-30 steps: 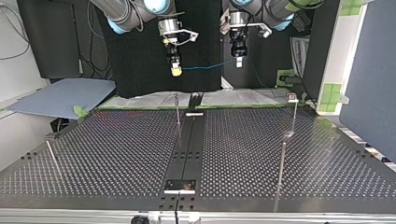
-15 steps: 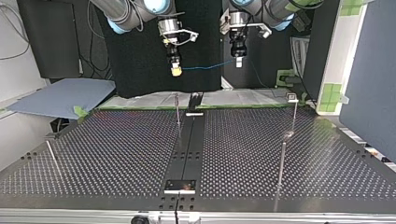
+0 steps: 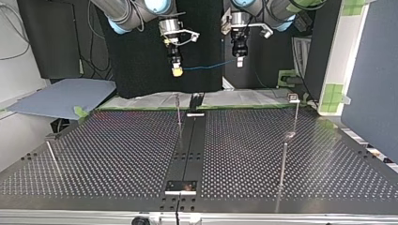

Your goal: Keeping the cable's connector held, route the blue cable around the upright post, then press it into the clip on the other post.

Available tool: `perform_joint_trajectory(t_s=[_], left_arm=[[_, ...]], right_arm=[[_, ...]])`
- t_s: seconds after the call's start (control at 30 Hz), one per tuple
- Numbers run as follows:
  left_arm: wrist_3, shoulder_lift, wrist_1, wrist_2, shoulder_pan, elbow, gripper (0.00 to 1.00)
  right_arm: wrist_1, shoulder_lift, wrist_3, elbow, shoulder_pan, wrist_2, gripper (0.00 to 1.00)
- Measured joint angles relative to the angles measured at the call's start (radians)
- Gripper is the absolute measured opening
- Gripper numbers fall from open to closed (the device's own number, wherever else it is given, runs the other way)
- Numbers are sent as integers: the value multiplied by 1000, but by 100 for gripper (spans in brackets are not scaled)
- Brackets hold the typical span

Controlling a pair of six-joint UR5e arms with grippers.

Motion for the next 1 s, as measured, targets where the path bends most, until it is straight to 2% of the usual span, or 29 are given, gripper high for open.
perform_joint_trajectory(t_s=[0.4, 0.83, 1.0], left_arm=[[0, 0, -1, 0, 0, 0, 0], [0, 0, -1, 0, 0, 0, 0], [0, 0, -1, 0, 0, 0, 0]], right_arm=[[7, 7, 3, -1, -1, -6, 0], [118, 116, 6, -3, -2, -14, 0], [165, 134, 6, -3, -2, -14, 0]])
